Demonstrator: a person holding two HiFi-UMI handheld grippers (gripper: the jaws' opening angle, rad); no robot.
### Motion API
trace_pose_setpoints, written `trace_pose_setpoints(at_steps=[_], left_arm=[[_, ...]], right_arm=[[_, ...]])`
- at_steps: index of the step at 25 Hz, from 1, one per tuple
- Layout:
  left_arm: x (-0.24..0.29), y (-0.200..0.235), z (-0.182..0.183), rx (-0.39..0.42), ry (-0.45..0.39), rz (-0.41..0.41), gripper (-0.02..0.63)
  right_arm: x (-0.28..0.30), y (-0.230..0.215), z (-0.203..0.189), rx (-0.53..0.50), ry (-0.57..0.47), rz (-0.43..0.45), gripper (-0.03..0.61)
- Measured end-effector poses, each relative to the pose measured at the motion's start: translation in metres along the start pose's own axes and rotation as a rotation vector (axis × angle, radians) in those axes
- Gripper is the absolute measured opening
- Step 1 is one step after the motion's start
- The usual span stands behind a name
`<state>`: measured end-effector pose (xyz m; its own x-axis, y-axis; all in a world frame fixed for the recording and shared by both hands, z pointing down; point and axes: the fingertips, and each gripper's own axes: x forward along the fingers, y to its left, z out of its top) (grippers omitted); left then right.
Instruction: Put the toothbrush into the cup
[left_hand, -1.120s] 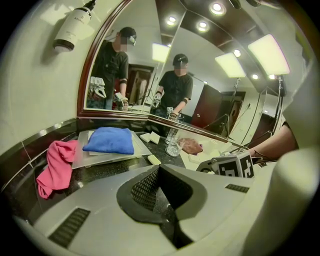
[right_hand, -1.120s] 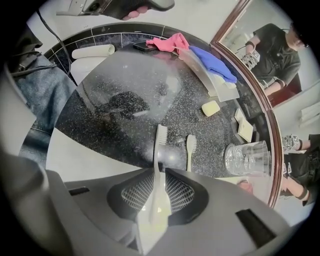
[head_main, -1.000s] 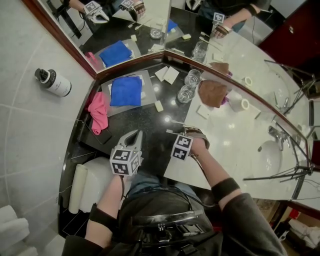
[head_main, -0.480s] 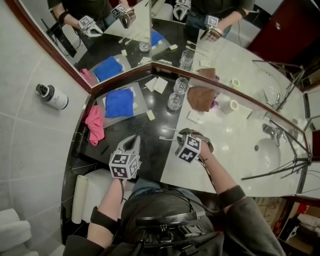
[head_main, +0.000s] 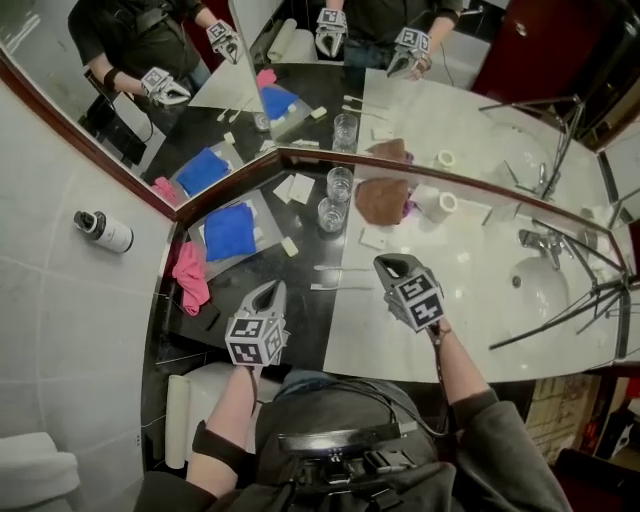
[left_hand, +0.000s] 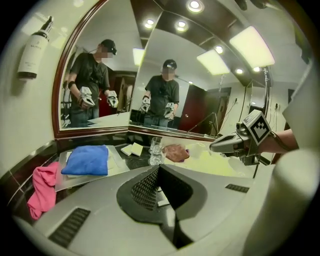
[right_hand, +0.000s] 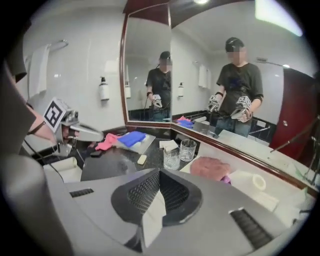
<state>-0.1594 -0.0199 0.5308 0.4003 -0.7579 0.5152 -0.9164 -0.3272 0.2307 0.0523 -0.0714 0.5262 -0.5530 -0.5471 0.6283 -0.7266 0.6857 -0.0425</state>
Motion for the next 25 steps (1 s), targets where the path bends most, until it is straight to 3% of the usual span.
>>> trace_pose_setpoints(at_steps=[4,14,25], left_arm=[[0.003,-0.017,0.008,0.025,-0.005,-0.015,0.002],[0.001,-0.039,0.01,0.034,-0.016,-0.022,0.002],[-0.004,-0.055,0.007,0.092,-0.002,-0.065,0.0]], right_arm=[[-0.03,-0.026,-0.003,0.123,-0.115,-0.052,0.02],[-0.073,-0.045,-0.038,0.332,-0.208,-0.102,0.02],[-0.077,-0.043,-0.046,0.344,-0.205,-0.093,0.02]])
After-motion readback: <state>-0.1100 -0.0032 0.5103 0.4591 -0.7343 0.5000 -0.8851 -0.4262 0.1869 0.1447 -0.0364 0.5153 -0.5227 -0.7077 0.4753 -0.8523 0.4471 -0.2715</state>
